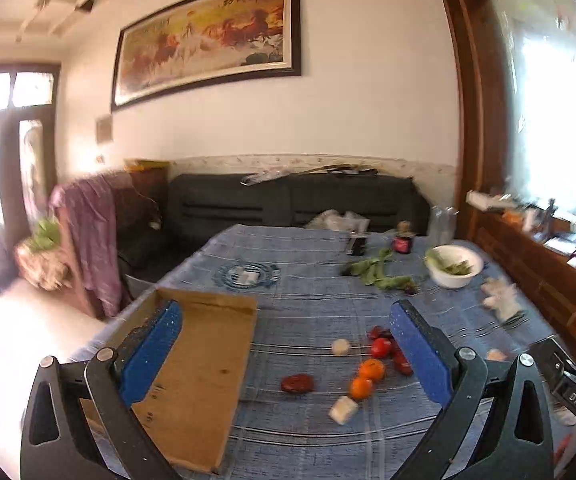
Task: Organize fruits
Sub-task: 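Move both tools toward the fruits, right tool over an orange, left over a white cube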
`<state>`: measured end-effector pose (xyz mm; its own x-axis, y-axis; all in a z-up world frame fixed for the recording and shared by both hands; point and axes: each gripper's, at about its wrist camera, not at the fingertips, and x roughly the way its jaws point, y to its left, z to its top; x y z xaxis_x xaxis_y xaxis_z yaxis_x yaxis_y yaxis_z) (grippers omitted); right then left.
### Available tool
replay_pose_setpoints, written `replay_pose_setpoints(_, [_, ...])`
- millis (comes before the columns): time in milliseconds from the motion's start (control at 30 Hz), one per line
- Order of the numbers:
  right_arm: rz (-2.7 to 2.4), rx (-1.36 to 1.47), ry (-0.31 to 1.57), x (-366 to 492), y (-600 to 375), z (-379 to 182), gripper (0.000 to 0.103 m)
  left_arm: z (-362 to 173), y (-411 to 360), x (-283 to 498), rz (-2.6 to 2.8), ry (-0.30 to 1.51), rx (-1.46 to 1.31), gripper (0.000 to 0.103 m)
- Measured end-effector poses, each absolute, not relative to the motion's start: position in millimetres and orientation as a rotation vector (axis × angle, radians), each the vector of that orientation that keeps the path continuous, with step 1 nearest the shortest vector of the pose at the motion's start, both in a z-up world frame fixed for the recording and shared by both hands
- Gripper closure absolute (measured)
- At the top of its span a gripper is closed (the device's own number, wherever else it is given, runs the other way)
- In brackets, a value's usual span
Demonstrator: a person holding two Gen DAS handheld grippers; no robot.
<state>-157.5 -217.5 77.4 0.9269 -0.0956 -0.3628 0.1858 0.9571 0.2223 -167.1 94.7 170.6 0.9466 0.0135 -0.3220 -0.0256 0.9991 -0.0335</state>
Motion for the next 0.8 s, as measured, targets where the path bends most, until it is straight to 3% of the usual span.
replay_pose_setpoints(167, [-0.156, 0.34, 0.514, -154.5, -230.7, 64.3, 0.0, 156.8, 106.2, -166.6, -0.013, 0.34, -0.064, 0.0])
replay_pose_setpoints(333, [-0.13, 0.363, 0.608, -147.2, -231.4, 48.7, 0.008, 136.2, 105.6, -161.0, -0.02, 0.384, -0.035, 0.0])
replay_pose_setpoints(800, [-0.151, 0.309, 0.579, -139.0, -221.1, 42.8, 0.006, 124.8, 105.4, -155.1, -0.106, 0.435, -0.067, 0.0])
